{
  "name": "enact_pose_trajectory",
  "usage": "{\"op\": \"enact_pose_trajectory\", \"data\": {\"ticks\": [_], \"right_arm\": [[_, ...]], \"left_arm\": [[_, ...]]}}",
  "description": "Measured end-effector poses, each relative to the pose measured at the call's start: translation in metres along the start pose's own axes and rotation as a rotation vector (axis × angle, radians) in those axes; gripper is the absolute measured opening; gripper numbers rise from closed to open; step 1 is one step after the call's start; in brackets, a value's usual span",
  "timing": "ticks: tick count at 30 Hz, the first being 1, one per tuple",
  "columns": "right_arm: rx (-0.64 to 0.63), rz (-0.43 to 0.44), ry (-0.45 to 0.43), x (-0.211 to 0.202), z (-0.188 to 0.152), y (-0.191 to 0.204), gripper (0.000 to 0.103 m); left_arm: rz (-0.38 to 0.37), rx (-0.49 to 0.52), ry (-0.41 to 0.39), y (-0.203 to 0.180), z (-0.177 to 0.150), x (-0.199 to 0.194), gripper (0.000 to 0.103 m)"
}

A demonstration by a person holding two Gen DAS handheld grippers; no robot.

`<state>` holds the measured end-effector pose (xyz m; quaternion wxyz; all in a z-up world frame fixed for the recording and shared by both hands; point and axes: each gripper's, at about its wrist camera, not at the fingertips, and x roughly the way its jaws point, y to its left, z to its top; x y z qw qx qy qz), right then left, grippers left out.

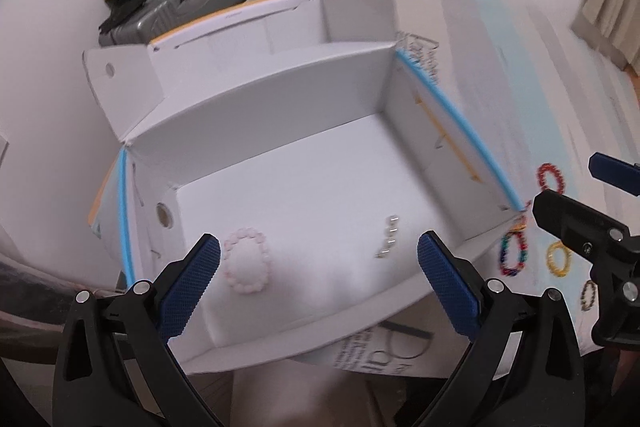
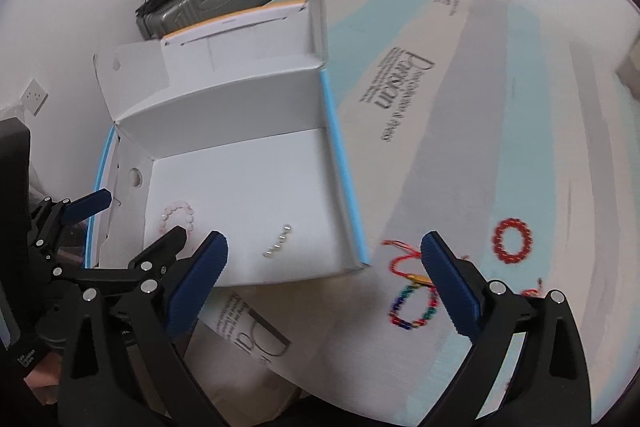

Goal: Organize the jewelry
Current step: 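Withdraw both open tools from the box back over the bed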

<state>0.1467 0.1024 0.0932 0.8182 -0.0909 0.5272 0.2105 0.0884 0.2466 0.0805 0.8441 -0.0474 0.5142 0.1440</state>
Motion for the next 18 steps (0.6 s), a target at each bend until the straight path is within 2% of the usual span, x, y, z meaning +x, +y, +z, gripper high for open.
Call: {"op": "enact_pose_trajectory", "data": {"ticks": [9, 18], "right_arm": [[0.079, -0.044, -0.054, -0.039, -0.028, -0.066, 0.093], [0.155, -0.097, -0.066, -0.064, -0.068, -0.137, 0.093]], "left_arm": [[-0.056, 0.058, -0.057, -0.072, 0.000, -0.025, 0.097], [-0.112, 0.133, -0.068, -0.149, -0.008, -0.033, 0.097]]}}
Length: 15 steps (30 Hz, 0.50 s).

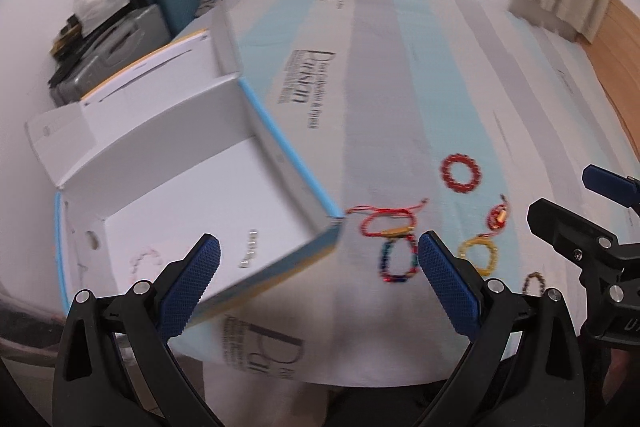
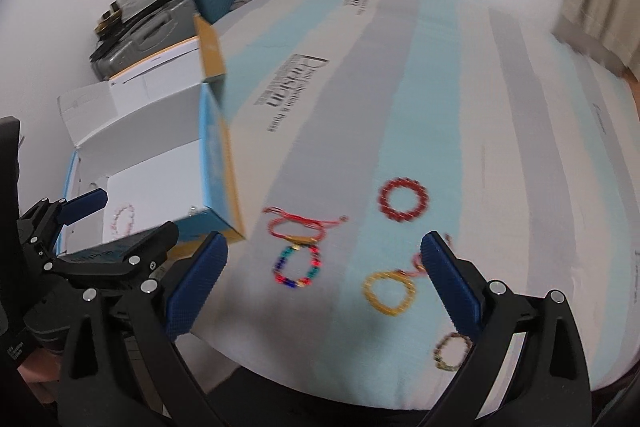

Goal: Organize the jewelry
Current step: 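Withdraw both open tools from the box back over the bed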

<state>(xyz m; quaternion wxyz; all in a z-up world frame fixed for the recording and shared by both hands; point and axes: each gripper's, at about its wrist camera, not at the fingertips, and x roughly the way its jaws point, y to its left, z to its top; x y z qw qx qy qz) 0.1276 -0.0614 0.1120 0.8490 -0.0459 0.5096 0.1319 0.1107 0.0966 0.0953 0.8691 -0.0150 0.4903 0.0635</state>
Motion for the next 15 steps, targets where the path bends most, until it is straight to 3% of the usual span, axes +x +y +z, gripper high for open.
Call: {"op": "enact_pose_trajectory", "data": {"ticks": [15], "right_arm": [[0.096, -0.097, 0.051, 0.009, -0.059, -0.111, 0.093]], "left_arm": [[-0.074, 0.120, 0.047, -0.098, -0.012, 0.043, 0.097]]}}
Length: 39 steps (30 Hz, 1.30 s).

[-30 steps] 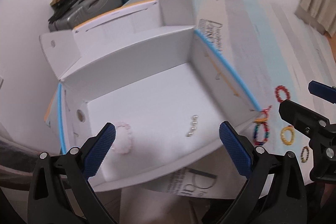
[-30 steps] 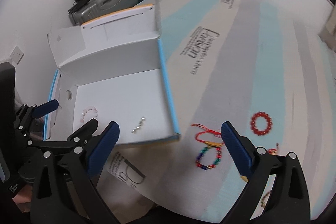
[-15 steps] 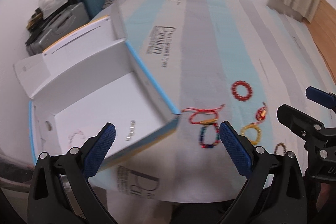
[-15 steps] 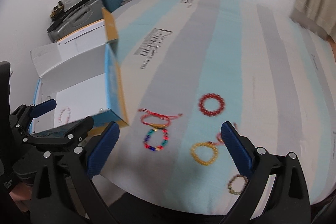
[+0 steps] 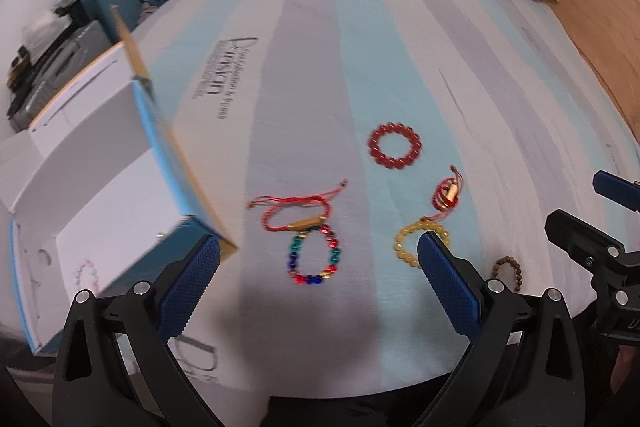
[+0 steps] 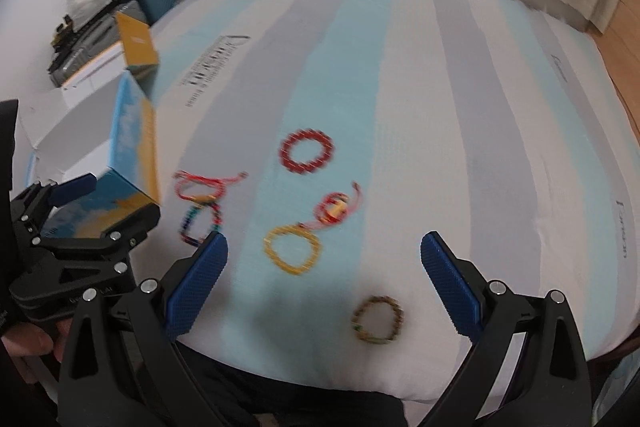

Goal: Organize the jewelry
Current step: 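Withdraw both open tools from the box back over the bed, then grasp the yellow amber bracelet with the left tool while the right tool grasps the brown wooden bracelet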

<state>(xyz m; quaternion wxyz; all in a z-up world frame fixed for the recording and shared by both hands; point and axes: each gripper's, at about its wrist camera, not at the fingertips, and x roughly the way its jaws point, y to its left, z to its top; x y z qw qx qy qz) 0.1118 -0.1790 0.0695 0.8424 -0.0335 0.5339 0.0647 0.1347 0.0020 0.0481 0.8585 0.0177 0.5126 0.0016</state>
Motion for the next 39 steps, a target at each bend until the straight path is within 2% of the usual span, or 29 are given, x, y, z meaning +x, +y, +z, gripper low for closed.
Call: {"op": "enact_pose_trajectory", "data": {"ticks": [9, 19, 33, 36, 39], "right_arm": [[0.034, -0.038, 0.087, 0.040, -0.038, -0.049, 0.093], [0.049, -0.072, 0.162, 0.082, -0.073, -0.078, 0.093], [0.046, -0.053, 0.252, 0.127, -0.097, -0.080, 0.087], [0.041, -0.049, 0.270, 0.135, -0.101, -0.077, 0.083], [0.042, -0.051, 0.268, 0.138, -0.103, -0.075, 0.082]], "left_arm": [[-0.063, 0.076, 0.058, -0.046, -0.004, 0.050, 0.097], [-0.094, 0.167, 0.106, -0.088, -0.012, 0.100, 0.097], [-0.099, 0.200, 0.160, -0.106, -0.016, 0.142, 0.095], [-0.106, 0.208, 0.184, -0.108, -0.020, 0.152, 0.086], [-0.111, 0.219, 0.195, -0.110, -0.025, 0.159, 0.083]]}}
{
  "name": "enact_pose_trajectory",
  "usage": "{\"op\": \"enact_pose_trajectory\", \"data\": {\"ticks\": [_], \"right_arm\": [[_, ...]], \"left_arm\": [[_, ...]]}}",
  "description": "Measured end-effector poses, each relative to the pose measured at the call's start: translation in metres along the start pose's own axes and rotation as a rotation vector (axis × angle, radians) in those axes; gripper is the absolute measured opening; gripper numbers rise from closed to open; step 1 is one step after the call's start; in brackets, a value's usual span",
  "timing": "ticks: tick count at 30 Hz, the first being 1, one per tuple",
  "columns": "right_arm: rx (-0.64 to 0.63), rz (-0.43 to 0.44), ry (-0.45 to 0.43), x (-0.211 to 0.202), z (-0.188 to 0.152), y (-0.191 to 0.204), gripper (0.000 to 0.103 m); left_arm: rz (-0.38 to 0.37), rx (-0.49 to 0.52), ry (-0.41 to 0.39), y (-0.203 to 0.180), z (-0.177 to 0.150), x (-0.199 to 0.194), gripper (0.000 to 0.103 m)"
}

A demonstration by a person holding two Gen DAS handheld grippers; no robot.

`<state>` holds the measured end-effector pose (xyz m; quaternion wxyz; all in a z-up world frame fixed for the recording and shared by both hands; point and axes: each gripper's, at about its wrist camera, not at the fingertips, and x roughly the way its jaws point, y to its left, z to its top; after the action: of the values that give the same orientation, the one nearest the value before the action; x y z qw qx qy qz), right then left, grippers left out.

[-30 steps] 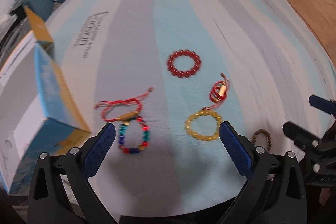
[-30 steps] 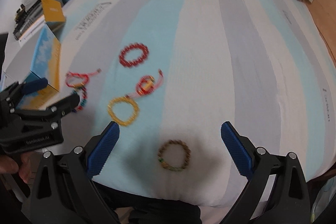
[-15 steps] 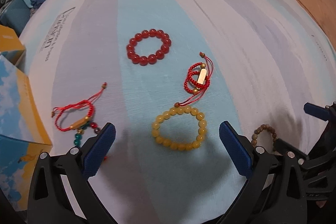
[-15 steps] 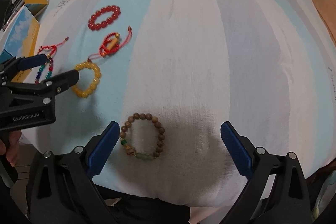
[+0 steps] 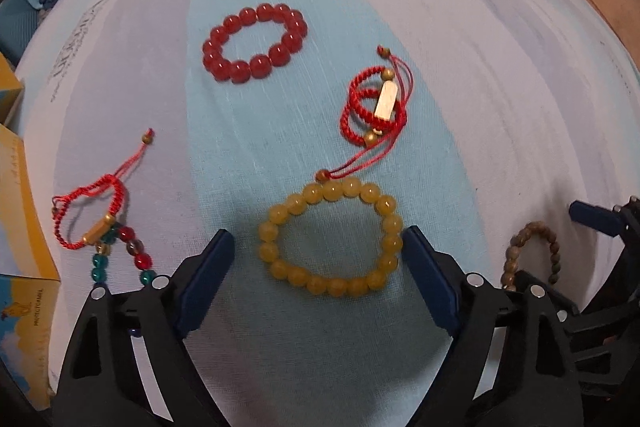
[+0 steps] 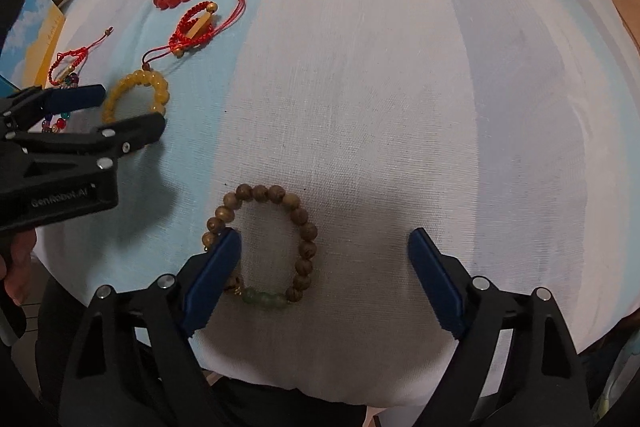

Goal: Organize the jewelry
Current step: 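Grasp the yellow amber bracelet with the left tool while the right tool grasps the brown wooden bracelet, then carry the yellow bracelet in the left tool while the right tool carries the brown bracelet into the box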

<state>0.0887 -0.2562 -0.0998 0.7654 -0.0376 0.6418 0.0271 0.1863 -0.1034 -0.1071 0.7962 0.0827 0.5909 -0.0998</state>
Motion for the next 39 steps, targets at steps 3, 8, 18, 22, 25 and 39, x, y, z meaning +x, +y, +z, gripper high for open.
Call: {"op": "enact_pose_trajectory", "data": {"ticks": [3, 8, 18, 22, 25, 39], "right_arm": [[-0.002, 0.007, -0.005, -0.001, -0.001, 0.002, 0.076], [-0.014, 0.015, -0.012, -0.004, -0.003, 0.008, 0.055], [-0.022, 0.033, -0.009, -0.017, -0.011, 0.017, 0.010], [-0.011, 0.036, -0.010, -0.021, -0.011, 0.019, 0.007], [-0.004, 0.044, -0.013, -0.026, -0.014, 0.018, 0.007], [-0.002, 0.040, -0.085, -0.065, -0.008, 0.013, 0.007]], "left_arm": [[-0.012, -0.008, -0.002, 0.002, -0.001, 0.001, 0.078], [-0.029, -0.001, 0.007, 0.001, -0.003, -0.002, 0.062], [-0.065, 0.007, 0.031, -0.007, -0.018, -0.016, 0.018], [-0.073, -0.003, 0.032, -0.004, -0.022, -0.023, 0.009], [-0.072, -0.003, 0.030, -0.004, -0.025, -0.028, 0.009], [-0.055, 0.000, -0.027, -0.002, -0.022, -0.066, 0.009]]}}
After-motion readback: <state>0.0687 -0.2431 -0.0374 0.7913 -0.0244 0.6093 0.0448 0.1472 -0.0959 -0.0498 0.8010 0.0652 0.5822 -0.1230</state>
